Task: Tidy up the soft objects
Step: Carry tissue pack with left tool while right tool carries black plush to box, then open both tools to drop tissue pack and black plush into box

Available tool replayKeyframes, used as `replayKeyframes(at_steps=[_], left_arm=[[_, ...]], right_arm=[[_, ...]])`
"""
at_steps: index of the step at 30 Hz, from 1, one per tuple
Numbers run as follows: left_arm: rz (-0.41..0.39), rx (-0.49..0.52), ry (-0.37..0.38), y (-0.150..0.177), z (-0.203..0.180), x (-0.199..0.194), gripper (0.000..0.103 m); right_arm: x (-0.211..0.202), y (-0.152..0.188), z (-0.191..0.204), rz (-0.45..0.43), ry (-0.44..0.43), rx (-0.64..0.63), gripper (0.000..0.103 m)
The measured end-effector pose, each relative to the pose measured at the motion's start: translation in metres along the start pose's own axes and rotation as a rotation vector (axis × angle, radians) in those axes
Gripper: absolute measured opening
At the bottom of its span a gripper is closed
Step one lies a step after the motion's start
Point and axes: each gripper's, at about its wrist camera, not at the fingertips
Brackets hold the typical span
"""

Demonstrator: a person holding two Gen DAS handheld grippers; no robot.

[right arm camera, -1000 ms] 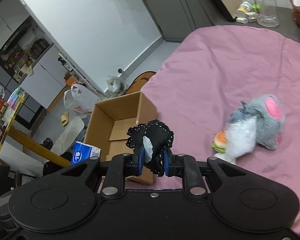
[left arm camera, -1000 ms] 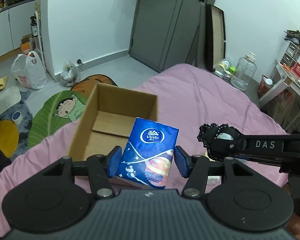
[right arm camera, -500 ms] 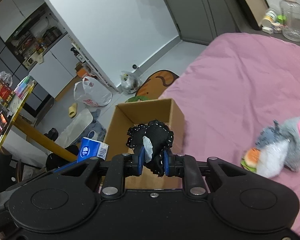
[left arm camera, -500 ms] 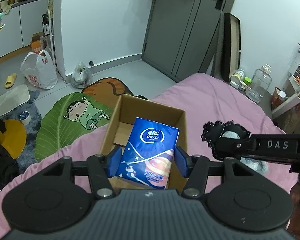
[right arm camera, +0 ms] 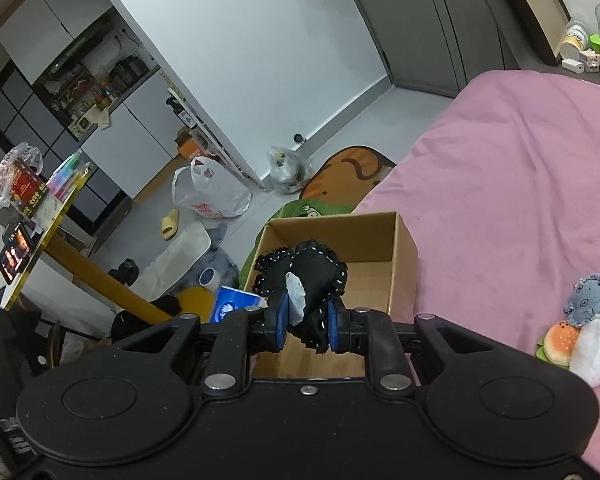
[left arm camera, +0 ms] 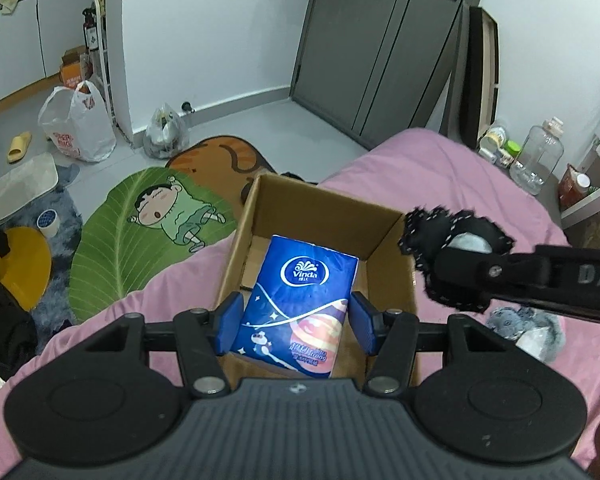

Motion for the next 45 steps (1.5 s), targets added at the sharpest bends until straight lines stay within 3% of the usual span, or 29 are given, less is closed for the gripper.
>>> replayKeyframes(at_steps=[16, 23, 41, 45], left_arm=[[0.047, -0.033, -0.024, -0.004, 0.015, 0.034, 0.056], [0.045, -0.057, -0.02, -0.009, 0.017, 0.023, 0.06], [0.029, -0.134, -0.095, -0.003, 0.052, -0.017, 0.072], [0.037, -0.132, -0.11, -0.002, 0.055, -0.019, 0.08]], right_arm=[[0.031, 0.003, -0.009, 0.079, 0.023, 0.037, 0.02], [0.037, 0.006, -0.006, 0.104, 0.019, 0.033, 0.02], [0.065, 0.018, 0.02, 0.202, 0.014, 0.005, 0.021], [0.07, 0.021, 0.029, 0.21, -0.022, 0.011, 0.025]])
Point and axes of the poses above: each gripper's, at about its wrist camera, not at the fingertips, and x roughly the way its jaws point, z to its left, y to its underside, and after that the axes turned 12 degrees about y, right-handed
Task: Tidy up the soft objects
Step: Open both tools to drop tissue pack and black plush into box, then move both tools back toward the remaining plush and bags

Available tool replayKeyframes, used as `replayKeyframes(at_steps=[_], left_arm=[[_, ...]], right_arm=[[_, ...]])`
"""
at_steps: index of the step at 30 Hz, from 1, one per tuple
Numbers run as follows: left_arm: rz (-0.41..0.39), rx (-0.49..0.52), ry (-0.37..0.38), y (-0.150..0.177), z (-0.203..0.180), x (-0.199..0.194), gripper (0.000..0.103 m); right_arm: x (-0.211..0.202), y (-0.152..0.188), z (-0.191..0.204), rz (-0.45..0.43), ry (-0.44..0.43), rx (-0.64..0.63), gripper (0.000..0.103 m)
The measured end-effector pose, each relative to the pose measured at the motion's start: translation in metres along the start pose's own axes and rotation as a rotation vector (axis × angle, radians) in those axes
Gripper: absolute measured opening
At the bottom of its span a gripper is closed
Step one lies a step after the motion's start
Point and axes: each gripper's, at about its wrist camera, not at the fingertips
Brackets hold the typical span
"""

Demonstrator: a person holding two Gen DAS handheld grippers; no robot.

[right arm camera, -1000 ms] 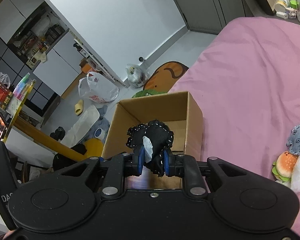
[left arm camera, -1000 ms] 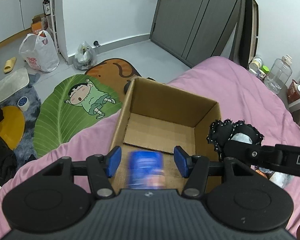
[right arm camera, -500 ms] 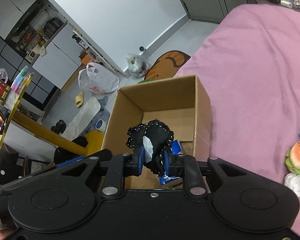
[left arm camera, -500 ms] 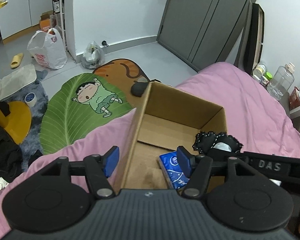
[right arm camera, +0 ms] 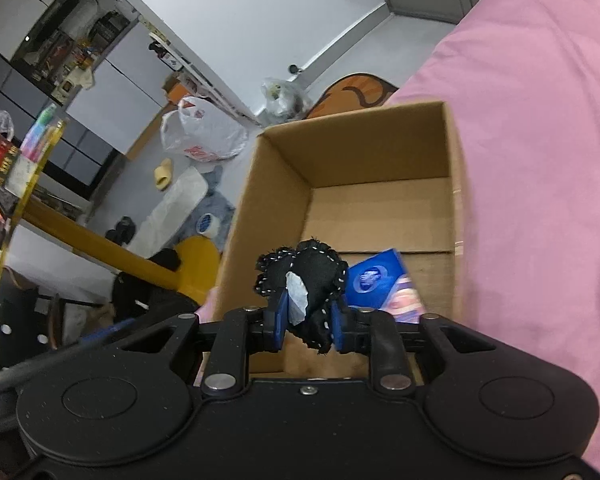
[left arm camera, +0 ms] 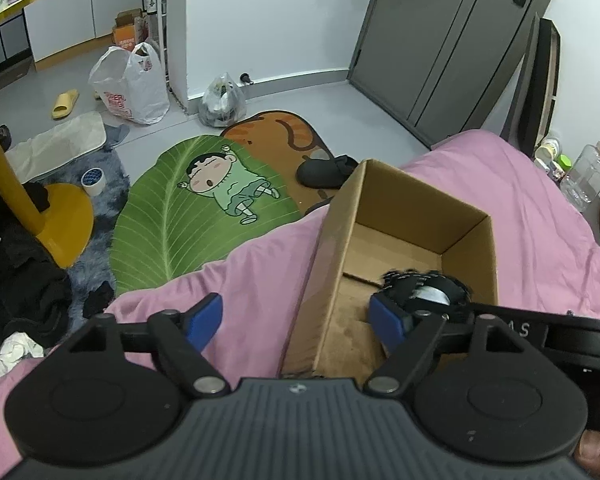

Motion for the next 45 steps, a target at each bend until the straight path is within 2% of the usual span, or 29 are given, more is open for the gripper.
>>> replayKeyframes(at_steps=[3, 6, 9, 11, 14, 16, 18, 20, 25, 31, 36, 45], left_arm=[[-0.012, -0.02, -0.017, 0.002, 0.006, -0.003, 0.082], [-0.009, -0.038, -0.02, 0.002, 0.01, -0.006, 0.085], [-0.008, -0.037, -0.013, 0.003, 0.009, -0.01, 0.088], [-0.006, -0.035, -0.011, 0.004, 0.007, -0.012, 0.089], [-0.002, -0.041, 0.007, 0.006, 0.003, -0.016, 0.09], [-0.003, -0.045, 0.016, 0.007, -0.001, -0.02, 0.09], [-0.012, -0.034, -0.005, 0.01, -0.006, -0.023, 0.09], [-0.032, -0.024, -0.016, 0.011, -0.011, -0.027, 0.09], [-0.077, -0.001, 0.015, 0.017, -0.025, -0.041, 0.09], [-0.081, 0.013, 0.038, 0.021, -0.041, -0.054, 0.09], [-0.082, 0.044, 0.049, 0.027, -0.059, -0.064, 0.09], [-0.114, 0.077, 0.059, 0.036, -0.085, -0.083, 0.09]], right_arm=[[0.005, 0.002, 0.006, 0.024, 0.001, -0.012, 0.037], [0.0, 0.003, 0.007, 0.029, 0.017, -0.031, 0.042], [-0.016, 0.003, 0.005, 0.007, 0.029, -0.042, 0.045], [-0.027, 0.002, 0.004, -0.014, 0.031, -0.048, 0.052], [-0.04, 0.002, 0.002, -0.04, 0.044, -0.054, 0.056], [-0.049, 0.003, -0.002, -0.06, 0.062, -0.057, 0.062], [-0.056, 0.003, -0.005, -0.081, 0.096, -0.064, 0.074], [-0.064, 0.004, -0.01, -0.1, 0.114, -0.066, 0.079], [-0.081, 0.006, -0.021, -0.124, 0.118, -0.055, 0.084], [-0.101, 0.009, -0.028, -0.147, 0.13, -0.057, 0.087], [-0.12, 0.011, -0.036, -0.19, 0.143, -0.05, 0.096], [-0.143, 0.023, -0.072, -0.225, 0.154, 0.025, 0.103]])
Point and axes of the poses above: each gripper's, at about its wrist camera, not at the fingertips, and x roughly the way its jaws point, z to its left, y to its underside, and after that the axes turned 12 degrees about y, right-handed
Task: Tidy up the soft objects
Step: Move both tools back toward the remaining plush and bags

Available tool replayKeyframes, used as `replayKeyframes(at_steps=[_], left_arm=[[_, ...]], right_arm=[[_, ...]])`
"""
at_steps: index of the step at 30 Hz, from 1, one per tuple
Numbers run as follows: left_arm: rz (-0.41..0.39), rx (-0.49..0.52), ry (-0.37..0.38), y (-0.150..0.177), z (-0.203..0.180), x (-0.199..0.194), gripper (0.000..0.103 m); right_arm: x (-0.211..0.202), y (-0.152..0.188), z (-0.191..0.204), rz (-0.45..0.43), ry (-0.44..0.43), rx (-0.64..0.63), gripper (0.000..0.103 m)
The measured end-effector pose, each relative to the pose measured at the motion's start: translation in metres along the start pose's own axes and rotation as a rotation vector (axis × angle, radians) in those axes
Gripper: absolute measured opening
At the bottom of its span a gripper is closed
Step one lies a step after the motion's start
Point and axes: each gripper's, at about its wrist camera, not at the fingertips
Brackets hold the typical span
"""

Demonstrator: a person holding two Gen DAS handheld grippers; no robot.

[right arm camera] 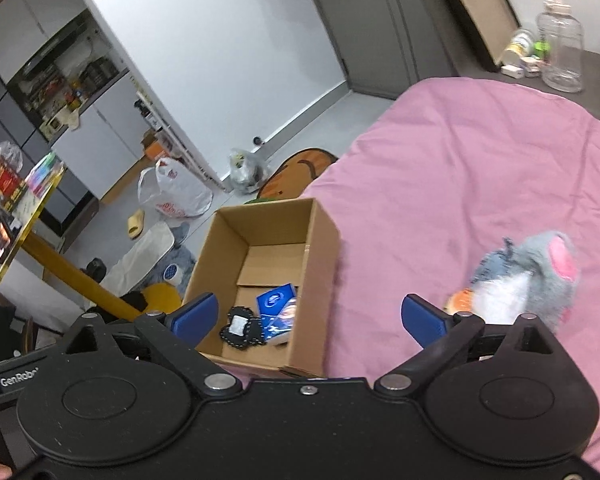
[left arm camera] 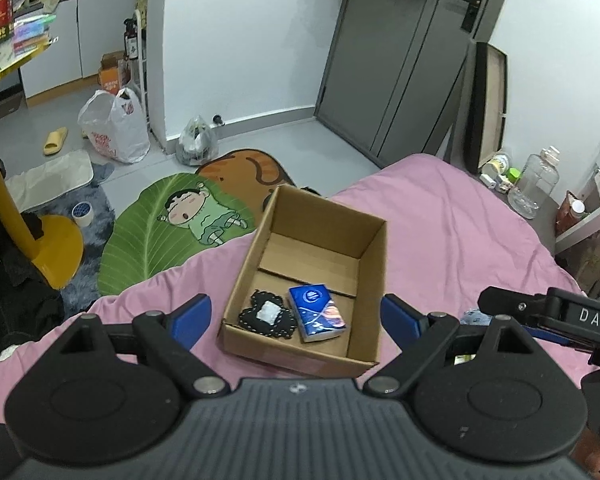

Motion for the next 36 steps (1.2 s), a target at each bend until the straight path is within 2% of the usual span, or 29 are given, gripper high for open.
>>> replayKeyframes(at_steps=[5, 11, 15, 28, 36], left_arm=[[-0.015, 0.044, 0.005, 0.006, -0.021, -0.007, 0.09], [-0.015, 0.026, 0.006, 0.01, -0.035, -0.013, 0.09], [0.012, 0.025, 0.015, 0.013, -0.045, -0.011, 0.09], [0.033, 0.066, 0.087, 0.031, -0.083, -0.003, 0.09], [0.045, 0.056, 0.12, 0.032, -0.096, 0.004, 0.09]], right_arm=[[-0.016, 0.0, -0.026, -0.042, -0.022, 0.058, 0.103], [-0.031, 0.007, -0.05, -0.067, -0.016, 0.084, 0.103], [-0.038, 0.013, -0.067, -0.076, -0.014, 0.107, 0.103], [-0.059, 0.021, -0.105, -0.076, 0.003, 0.157, 0.103], [-0.059, 0.021, -0.126, -0.071, 0.035, 0.206, 0.103]])
Point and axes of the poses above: each gripper's, at about its wrist camera, not at the fingertips, and x roughly the way its jaws point, z to its left, y to its underside, and after that the axes turned 12 degrees about y, right-handed
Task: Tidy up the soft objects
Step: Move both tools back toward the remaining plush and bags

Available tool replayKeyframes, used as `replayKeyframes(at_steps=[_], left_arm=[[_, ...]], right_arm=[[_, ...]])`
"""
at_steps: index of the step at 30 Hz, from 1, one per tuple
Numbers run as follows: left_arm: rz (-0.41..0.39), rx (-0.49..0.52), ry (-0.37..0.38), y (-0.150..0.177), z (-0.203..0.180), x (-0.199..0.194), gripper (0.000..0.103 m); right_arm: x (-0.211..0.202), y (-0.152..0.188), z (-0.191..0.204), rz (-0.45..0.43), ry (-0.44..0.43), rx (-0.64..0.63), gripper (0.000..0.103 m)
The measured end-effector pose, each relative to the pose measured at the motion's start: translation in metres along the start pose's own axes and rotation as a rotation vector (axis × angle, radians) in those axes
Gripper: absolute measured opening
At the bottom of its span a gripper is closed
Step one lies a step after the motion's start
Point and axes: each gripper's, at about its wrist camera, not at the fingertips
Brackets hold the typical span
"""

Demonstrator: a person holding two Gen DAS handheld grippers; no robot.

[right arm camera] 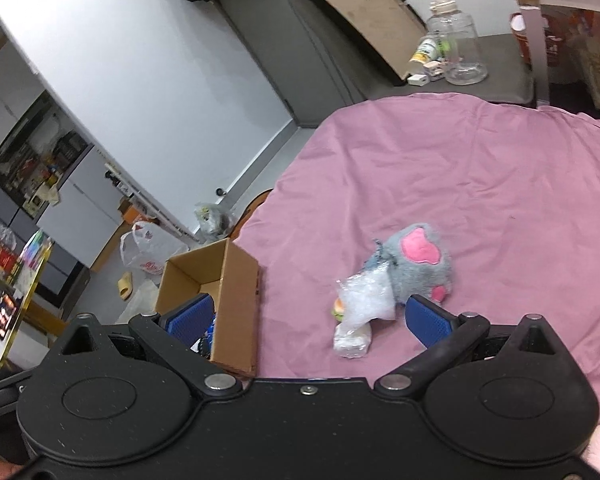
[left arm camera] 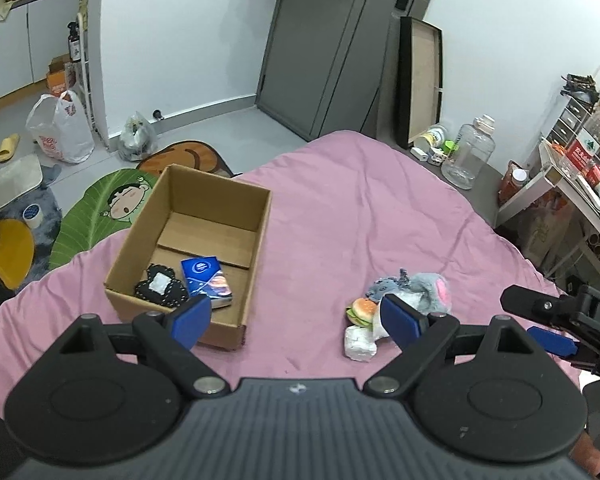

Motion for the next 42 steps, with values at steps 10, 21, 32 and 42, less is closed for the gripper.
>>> replayKeyframes(at_steps=[10, 21, 32, 42], left_arm=[[0.019, 0.002, 0.02, 0.002, -0.012, 0.019, 0.09], [0.072, 0.051, 0.024, 0.012, -0.021, 0.054, 0.09], [0.149, 0.103, 0.028, 0.033, -0.029, 0.105, 0.09], [0.23, 0.104, 0.06, 0.052, -0.025, 0.152, 0.09]], right_arm=[[0.013, -0.01, -0.001, 0.014, 0.055, -0.021, 0.103], [0.037, -0.002, -0.014, 0.061, 0.083, -0.029, 0.103], [0.066, 0.0, -0.029, 0.103, 0.065, 0.01, 0.103], [0.094, 0.002, -0.034, 0.152, 0.034, 0.029, 0.103]])
Point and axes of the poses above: each gripper's, at about its wrist camera, not at the fingertips, and x roughly the way its jaws point, z to its left, y to its underside, and after that the axes turned 12 degrees about y, right-handed
